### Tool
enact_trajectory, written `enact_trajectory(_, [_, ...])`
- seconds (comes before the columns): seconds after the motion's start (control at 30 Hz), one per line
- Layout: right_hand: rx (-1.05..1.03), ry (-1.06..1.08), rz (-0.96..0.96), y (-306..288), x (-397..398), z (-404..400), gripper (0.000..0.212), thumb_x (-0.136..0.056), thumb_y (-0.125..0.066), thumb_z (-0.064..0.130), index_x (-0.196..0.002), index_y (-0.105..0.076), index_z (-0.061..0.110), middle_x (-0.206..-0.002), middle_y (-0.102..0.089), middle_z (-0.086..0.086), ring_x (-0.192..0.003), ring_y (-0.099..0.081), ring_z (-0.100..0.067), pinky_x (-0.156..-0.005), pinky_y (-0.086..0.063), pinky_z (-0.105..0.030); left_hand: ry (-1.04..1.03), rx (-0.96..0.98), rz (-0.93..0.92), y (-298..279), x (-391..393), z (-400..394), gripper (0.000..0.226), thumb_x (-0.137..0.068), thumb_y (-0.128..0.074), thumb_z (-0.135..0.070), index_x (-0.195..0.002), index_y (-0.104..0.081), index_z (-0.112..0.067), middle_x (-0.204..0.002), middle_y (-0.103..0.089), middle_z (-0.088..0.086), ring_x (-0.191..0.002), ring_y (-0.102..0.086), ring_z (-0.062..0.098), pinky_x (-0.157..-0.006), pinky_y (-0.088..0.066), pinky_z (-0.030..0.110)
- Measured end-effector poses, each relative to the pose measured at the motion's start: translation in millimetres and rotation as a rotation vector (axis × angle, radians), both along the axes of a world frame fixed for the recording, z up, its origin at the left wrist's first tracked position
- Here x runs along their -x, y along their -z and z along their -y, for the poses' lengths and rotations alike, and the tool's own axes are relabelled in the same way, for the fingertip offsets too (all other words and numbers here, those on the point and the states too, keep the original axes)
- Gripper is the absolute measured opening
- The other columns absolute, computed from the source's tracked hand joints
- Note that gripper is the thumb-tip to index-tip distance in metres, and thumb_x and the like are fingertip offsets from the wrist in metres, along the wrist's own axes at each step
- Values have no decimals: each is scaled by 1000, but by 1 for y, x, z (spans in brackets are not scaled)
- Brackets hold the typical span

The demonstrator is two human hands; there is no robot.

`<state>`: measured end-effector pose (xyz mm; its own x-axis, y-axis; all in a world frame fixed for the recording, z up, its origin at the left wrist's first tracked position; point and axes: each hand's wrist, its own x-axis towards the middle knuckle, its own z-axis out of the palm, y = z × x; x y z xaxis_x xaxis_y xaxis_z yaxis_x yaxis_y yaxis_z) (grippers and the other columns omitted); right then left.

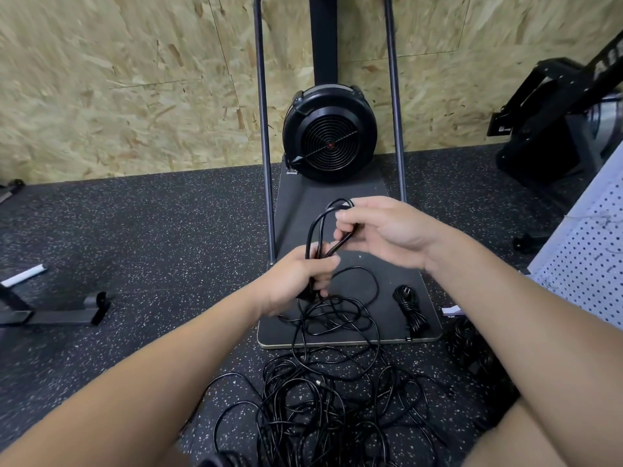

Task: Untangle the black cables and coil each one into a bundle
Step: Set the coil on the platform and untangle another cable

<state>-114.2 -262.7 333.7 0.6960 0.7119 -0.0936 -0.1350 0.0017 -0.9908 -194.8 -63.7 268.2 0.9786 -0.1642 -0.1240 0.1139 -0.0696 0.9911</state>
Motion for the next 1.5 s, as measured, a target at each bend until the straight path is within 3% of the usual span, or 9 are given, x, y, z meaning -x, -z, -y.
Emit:
enact_trajectory(0.13, [-107, 93, -62, 6, -2, -5, 10, -98, -77, 23, -103, -75, 15, -118, -71, -6, -123, -68, -24, -122, -48, -51, -27, -82, 3, -9, -1, 6, 33, -110, -66, -28, -85, -48, -17, -67, -30, -5, -57, -28, 15, -59, -38, 32])
enact_trajectory(0.23, [-254, 136, -155, 2, 1, -12, 24, -110, -64, 17, -124, -66, -2, -139, -74, -14, -139, -65, -30, -124, -45, -48, 48, -37, 9, -14, 5, 19, 32, -113, -61, -26, -104, -65, 3, -67, -51, 3, -60, -53, 21, -62, -51, 32])
enact_trajectory(0.5, [-367, 517, -360, -4, 10, -31, 32, -115, -58, 24, -87, -51, 8, -68, -64, -7, -72, -72, -25, -80, -64, -44, 130, 132, -31, -13, 17, 23, 25, -113, -58, -15, -131, -64, 1, -90, -71, 19, -85, -76, 33, -79, -64, 40])
enact_trajectory(0.63, [-285, 559, -263, -1, 6, -29, 31, -116, -57, 25, -92, -55, 4, -79, -64, -13, -70, -73, -26, -76, -66, -43, 143, 24, 21, -10, 17, 21, 29, -118, -49, -18, -132, -63, 4, -95, -68, 18, -84, -70, 30, -84, -59, 40])
enact_trajectory(0.83, [-224, 490, -161, 8, 6, -34, 30, -116, -55, 28, -113, -57, -1, -95, -69, -21, -85, -80, -37, -82, -69, -48, -35, -63, -168, -14, 16, 32, 55, -110, -45, -68, -93, -65, -20, -74, -51, -5, -68, -48, 18, -76, -45, 39])
enact_trajectory(0.97, [-241, 448, -138, 6, 9, -33, 36, -116, -57, 28, -116, -60, -8, -101, -69, -26, -97, -81, -42, -82, -68, -45, -110, -187, 24, -5, 22, 43, 46, -113, -49, -54, -84, -53, -19, -68, -50, -2, -66, -50, 22, -70, -44, 39])
enact_trajectory(1.1, [-219, 465, -105, 10, 3, -29, 37, -115, -58, 29, -112, -61, -8, -105, -70, -28, -102, -81, -42, -86, -68, -47, -56, 3, -26, -3, 21, 41, 32, -118, -49, -35, -98, -56, -11, -81, -60, 8, -81, -67, 28, -79, -59, 38])
enact_trajectory(1.3, [-53, 343, -125, 21, -6, -21, 51, -112, -53, 55, -115, -68, 7, -119, -80, -17, -112, -79, -36, -110, -58, -56, -147, 168, -46, -6, 7, 29, 30, -119, -46, -32, -95, -52, -16, -70, -40, -4, -63, -42, 18, -75, -57, 39])
enact_trajectory(1.5, [277, -43, -114, 63, 7, -21, 36, -116, -45, 28, -134, -70, 10, -119, -82, -4, -114, -74, -24, -117, -45, -47, -261, 194, 10, -16, -5, 11, 30, -119, -45, -33, -96, -51, -16, -70, -40, -2, -62, -44, 18, -63, -51, 36])
